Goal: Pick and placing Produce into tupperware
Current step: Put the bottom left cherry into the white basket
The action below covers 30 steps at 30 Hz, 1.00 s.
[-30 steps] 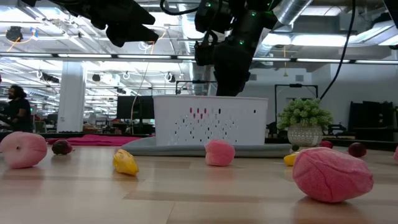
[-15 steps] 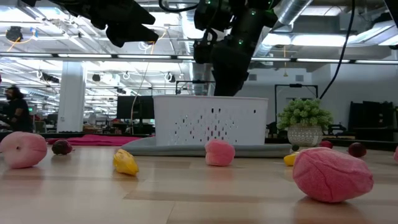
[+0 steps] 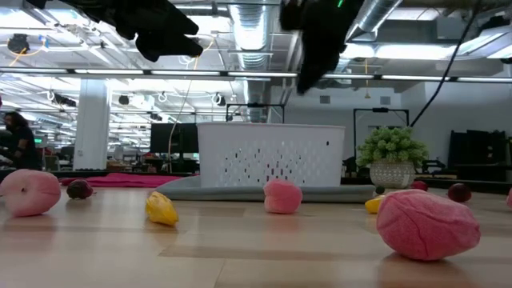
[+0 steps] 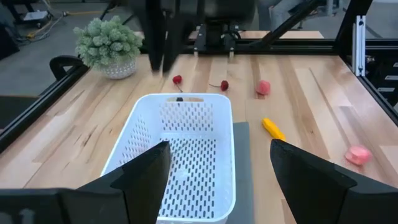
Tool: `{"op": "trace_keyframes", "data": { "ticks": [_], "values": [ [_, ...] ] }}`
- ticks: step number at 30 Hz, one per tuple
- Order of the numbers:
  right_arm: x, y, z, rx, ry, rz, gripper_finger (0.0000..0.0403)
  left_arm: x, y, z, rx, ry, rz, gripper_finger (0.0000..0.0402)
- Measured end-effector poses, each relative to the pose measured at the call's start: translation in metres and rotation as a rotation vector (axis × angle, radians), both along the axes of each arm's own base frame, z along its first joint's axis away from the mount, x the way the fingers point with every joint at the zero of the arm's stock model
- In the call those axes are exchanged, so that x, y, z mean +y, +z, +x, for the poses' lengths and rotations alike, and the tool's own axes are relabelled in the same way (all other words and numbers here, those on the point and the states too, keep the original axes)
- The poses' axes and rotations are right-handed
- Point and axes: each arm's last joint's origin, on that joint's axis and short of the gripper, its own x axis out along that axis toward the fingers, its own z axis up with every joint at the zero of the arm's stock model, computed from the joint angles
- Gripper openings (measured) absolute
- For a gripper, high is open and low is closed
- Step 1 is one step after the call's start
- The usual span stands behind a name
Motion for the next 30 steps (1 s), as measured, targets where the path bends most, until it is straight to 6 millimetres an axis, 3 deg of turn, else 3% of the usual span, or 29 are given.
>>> {"op": "trace_keyframes", "data": {
  "ticks": [7,12,16,21,30],
  "values": [
    [0.035,0.060,-0.055,-0.177,-0.007,-0.015,0.0070,0.000,-0.003,-0.001,0.024,0.016,-0.022,0.0269],
    [0.072,0.076,-0.081,-0.266,0.014,-0.047,0.0070,0.002,-0.010,-0.004,0.083,0.075,-0.110,0.0269],
    [0.099,0.074,-0.095,-0.266,0.036,-0.095,0.0070,0.003,-0.019,-0.009,0.168,0.148,-0.208,0.0269],
    [0.121,0.059,-0.104,-0.191,0.004,-0.180,0.0070,0.004,-0.032,-0.019,0.322,0.209,-0.387,0.0269],
    [0.133,0.035,-0.102,-0.066,-0.054,-0.255,0.0070,-0.012,-0.042,-0.033,0.527,0.219,-0.686,0.0269]
  ]
}}
